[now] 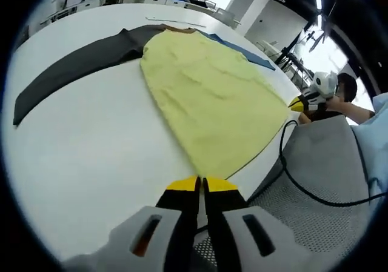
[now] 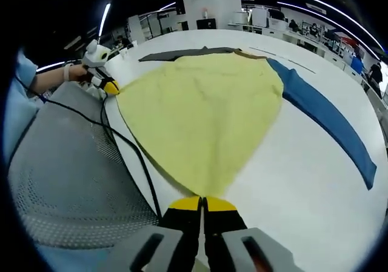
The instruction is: Fold the garment on the visible template until the final outline fits inside the template.
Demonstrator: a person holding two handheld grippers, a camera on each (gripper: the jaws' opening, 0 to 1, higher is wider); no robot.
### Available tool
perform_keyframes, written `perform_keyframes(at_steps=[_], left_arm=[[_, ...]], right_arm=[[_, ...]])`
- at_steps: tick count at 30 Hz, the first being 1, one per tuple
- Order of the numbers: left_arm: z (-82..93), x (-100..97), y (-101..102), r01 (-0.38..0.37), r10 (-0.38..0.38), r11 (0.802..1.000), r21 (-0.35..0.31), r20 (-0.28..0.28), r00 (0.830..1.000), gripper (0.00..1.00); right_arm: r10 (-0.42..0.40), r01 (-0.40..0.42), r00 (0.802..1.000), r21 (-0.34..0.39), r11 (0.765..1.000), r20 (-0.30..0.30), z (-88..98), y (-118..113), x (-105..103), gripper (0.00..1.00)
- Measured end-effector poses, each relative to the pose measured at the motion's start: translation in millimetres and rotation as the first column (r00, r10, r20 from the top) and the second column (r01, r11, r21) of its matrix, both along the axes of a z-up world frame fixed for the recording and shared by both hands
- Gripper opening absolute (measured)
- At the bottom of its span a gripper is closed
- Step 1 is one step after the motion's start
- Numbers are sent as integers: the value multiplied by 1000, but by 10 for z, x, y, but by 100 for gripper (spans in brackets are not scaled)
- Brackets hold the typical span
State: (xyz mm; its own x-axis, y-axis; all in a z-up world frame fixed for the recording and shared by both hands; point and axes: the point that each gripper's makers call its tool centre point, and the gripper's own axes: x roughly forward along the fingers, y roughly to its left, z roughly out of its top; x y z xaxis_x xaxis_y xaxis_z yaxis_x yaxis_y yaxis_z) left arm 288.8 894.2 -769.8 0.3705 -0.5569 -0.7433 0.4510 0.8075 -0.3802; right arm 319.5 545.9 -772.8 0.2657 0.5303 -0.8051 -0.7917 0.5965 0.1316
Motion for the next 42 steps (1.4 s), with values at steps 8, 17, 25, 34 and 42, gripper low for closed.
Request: perform_keyframes(at_steps=[8,17,25,34,42], left_arm=[[74,16,2,52,-53,998,21,90,995,8],[342,315,84,43,-68,995,87,314,947,73],[538,510,135,0,-42,995,102,408,912,89],[555,517,86,-7,-33,996,94,421,906,92],[577,559,78,-43,12,997,61,434,901,90]], right_arm=[[-46,48,999,96,994,-25,144,-11,-69,14],[-243,231,969,181,956,42,357,-325,229,51],[-394,366,914,225,903,99,522,-677,485,90],[-499,468,855,205,859,138,605,-1035,758,94],[-655,617,741,235,751,148,744,-1653,1397,83]])
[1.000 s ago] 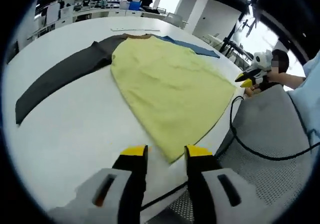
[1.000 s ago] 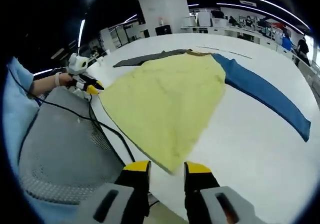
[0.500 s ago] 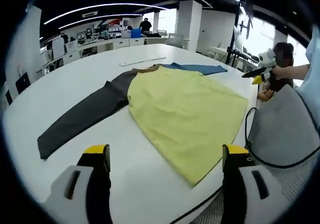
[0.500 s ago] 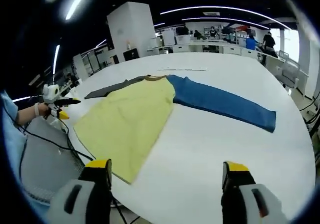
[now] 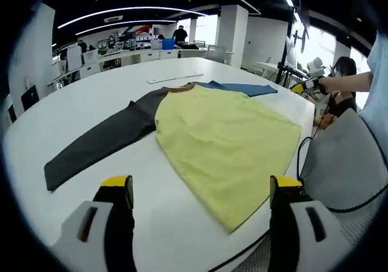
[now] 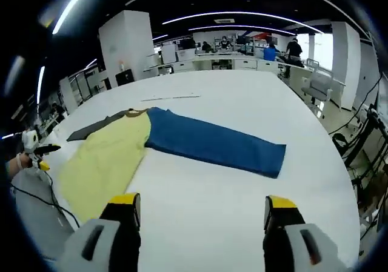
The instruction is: Fold the garment on the visible template until the final outline fits inside the template.
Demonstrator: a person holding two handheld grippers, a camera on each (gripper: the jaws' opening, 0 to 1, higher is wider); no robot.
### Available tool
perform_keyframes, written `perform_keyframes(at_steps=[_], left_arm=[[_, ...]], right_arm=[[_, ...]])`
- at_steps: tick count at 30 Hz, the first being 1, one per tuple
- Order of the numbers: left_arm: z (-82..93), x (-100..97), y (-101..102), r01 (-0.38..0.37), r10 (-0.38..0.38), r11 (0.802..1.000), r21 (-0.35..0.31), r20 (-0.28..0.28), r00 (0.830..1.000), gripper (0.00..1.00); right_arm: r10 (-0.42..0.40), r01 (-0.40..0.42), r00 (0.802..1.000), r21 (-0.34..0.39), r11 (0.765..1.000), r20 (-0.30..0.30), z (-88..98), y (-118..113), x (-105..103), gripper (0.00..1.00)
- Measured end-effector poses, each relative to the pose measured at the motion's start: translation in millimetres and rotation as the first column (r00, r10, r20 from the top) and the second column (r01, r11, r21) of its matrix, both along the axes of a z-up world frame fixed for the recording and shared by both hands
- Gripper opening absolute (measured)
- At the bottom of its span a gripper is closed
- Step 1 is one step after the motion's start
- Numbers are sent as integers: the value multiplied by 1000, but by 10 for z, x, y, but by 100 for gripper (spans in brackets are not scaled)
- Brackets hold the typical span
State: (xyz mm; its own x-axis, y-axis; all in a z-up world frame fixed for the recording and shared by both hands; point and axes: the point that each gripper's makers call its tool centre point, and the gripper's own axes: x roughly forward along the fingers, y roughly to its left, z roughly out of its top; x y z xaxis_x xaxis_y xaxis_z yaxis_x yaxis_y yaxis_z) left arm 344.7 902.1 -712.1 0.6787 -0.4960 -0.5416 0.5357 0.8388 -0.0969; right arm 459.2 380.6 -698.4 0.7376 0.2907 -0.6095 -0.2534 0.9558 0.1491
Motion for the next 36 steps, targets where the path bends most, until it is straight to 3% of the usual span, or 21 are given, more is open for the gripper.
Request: perform_keyframes(at_steps=[3,5,11,13,15,16,18,20,24,31,36], left_arm=[[39,19,1,-14,15,1000,-10,18,1000,90],[49,9,7,-19,19,1000,-14,21,1000,89],[19,-43,93,-53,53,999,-5,21,998,88],[46,-44,126,-69,70,997,-18,30,997,87],[32,-48,188,-94,95,995,-29,29,995,86],[21,-51,218,-106,107,994,-25,24,994,85],[37,-66,271,-127,127,992,-14,31,991,85],[68,-82,292,-149,151,988,-37,36,988,83],[26,-119,354,-190,192,980,-57,24,981,83],[-23,-121,314,-204,204,976,-74,-5,979,83],[-57,-137,273,-179,179,982,-56,-17,984,83]], right_arm=[[-115,113,993,56,992,38,105,-204,259,79],[-131,130,990,32,991,52,103,-304,354,74],[-280,281,960,56,958,-27,-126,-630,548,57],[-331,336,941,78,939,-63,-192,-663,558,42],[-397,406,913,133,904,-91,-236,-676,600,28],[-407,416,909,132,900,-88,-252,-690,624,27],[-428,434,897,28,901,-109,-366,-796,585,27],[-423,431,899,55,901,-112,-409,-755,633,28],[-435,444,889,37,895,-139,-501,-703,608,29],[-428,436,891,28,899,-153,-506,-587,588,28],[-440,450,885,34,893,-150,-487,-587,618,20]])
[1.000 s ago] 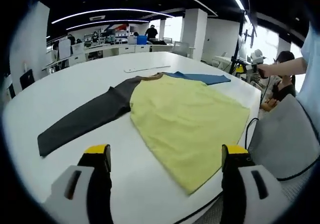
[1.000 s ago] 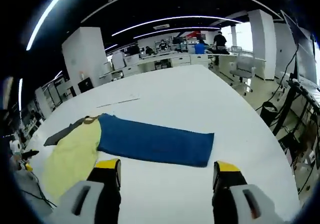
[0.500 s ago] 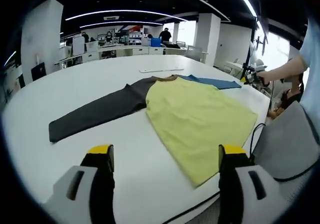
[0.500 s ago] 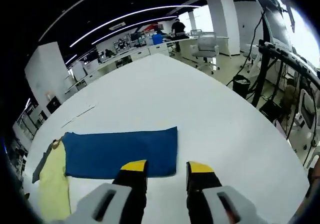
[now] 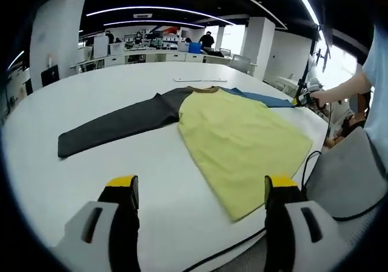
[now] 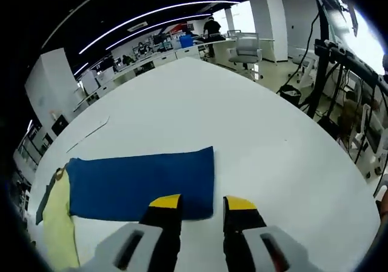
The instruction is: Fold the garment on the visible template until the final outline fits inside the template.
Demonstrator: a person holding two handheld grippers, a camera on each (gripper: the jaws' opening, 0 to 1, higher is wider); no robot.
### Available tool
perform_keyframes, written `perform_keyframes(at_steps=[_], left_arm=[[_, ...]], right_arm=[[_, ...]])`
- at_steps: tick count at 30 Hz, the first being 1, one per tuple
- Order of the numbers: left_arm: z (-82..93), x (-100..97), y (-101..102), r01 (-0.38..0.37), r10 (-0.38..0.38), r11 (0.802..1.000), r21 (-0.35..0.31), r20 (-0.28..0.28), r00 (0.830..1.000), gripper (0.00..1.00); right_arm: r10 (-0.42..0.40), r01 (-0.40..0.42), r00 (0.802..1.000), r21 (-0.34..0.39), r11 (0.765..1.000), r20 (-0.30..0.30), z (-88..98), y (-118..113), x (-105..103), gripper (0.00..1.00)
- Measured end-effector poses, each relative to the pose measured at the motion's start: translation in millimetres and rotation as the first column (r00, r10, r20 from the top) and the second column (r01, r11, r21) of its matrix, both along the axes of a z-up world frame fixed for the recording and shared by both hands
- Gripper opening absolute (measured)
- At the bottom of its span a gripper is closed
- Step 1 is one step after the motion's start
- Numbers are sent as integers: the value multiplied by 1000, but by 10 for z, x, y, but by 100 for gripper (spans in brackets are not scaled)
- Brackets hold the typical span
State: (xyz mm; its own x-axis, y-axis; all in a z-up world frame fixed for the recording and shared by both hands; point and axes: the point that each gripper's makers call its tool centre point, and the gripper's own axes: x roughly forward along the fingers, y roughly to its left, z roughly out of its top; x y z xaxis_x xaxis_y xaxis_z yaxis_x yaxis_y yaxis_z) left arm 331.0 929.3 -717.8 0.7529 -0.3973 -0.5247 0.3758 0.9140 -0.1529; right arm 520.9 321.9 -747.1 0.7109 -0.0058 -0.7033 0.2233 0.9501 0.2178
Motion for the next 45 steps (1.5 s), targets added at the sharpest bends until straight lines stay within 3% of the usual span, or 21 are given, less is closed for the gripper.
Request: perform_keyframes(at_steps=[4,6,11,16,21,25,30,38,43,45], left_arm=[[-19,-12,12,-5,5,1000,3,-9,1000,82],[-17,-13,8,-6,6,1000,-3,-8,1000,82],[-46,-31,0,0,0,1000,0,-13,1000,81],[-21,-23,-22,9,-9,1000,-6,-1,1000,82],[5,-31,-49,16,-16,1000,-18,8,1000,82],[6,-40,-52,25,-25,1000,-1,14,1000,80],[43,-29,-66,30,-30,999,-11,30,999,81],[91,-13,-53,18,-16,1000,-24,53,998,82],[115,-6,-47,14,-12,999,-30,65,998,81],[111,-4,-44,15,-13,1000,-27,64,998,81]], right_arm=[[-1,1,1000,11,1000,-10,-25,34,-3,0],[-36,33,999,70,997,33,41,79,56,0],[-41,30,995,118,993,94,228,149,183,0],[55,-80,984,147,986,168,554,460,408,0],[187,-215,962,130,968,199,719,871,560,0],[253,-294,940,166,941,230,779,1224,692,0],[361,-414,897,194,890,256,792,1807,818,0],[455,-515,850,237,824,265,725,2618,859,0],[510,-580,809,257,773,294,787,3156,859,0],[517,-591,801,264,762,301,798,3302,869,0]])
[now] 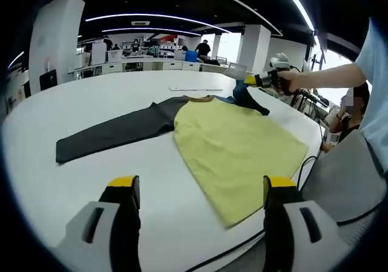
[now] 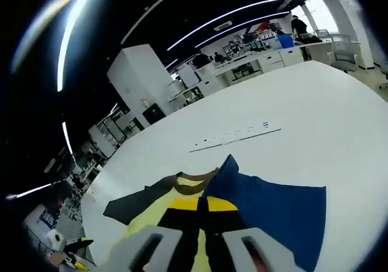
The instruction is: Fold the garment on the visible template until the final outline fits inside the template.
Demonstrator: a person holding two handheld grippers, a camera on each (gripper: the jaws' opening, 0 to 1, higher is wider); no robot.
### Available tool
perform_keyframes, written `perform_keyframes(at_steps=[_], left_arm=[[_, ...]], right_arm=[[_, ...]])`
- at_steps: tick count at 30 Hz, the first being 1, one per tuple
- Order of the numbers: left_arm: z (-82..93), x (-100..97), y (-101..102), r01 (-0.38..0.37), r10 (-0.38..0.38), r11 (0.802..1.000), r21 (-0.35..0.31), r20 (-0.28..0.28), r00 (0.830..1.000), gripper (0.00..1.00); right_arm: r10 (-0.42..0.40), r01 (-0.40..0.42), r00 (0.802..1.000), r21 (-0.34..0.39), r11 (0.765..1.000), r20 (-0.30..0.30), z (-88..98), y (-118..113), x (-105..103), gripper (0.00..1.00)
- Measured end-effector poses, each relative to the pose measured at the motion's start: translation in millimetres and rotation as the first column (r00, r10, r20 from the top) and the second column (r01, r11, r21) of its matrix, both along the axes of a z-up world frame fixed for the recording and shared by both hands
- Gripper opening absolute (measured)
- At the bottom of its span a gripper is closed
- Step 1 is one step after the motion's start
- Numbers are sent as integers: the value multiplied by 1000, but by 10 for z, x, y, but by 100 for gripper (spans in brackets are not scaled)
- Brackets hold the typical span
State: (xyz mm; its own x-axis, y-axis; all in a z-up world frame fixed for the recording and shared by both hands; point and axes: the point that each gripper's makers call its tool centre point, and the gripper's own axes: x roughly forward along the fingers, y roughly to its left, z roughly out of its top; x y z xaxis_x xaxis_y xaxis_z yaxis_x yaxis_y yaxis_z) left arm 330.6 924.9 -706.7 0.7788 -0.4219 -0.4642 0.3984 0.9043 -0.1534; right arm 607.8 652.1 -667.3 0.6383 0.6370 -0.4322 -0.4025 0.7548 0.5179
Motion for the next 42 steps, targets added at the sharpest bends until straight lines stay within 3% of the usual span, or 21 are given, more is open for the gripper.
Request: perform_keyframes(at_steps=[12,18,24,33,42], left_arm=[[-26,-3,-15,2,-2,1000,-12,-11,1000,80],[-35,3,2,-6,6,1000,-16,-15,1000,79],[-51,0,-4,-1,0,1000,-16,-23,1000,78],[-73,-3,13,-2,2,1000,-15,-31,1000,78],[-95,-8,33,-7,6,1000,-8,-40,999,77]], right_arm=[[132,-134,991,80,988,32,43,1248,-147,0],[230,-231,972,24,973,45,-45,1710,-283,0],[260,-260,965,-10,966,18,-240,1911,-319,0],[298,-299,954,-58,952,-36,-584,2039,-419,0],[312,-317,947,-56,947,-74,-753,2140,-473,0]])
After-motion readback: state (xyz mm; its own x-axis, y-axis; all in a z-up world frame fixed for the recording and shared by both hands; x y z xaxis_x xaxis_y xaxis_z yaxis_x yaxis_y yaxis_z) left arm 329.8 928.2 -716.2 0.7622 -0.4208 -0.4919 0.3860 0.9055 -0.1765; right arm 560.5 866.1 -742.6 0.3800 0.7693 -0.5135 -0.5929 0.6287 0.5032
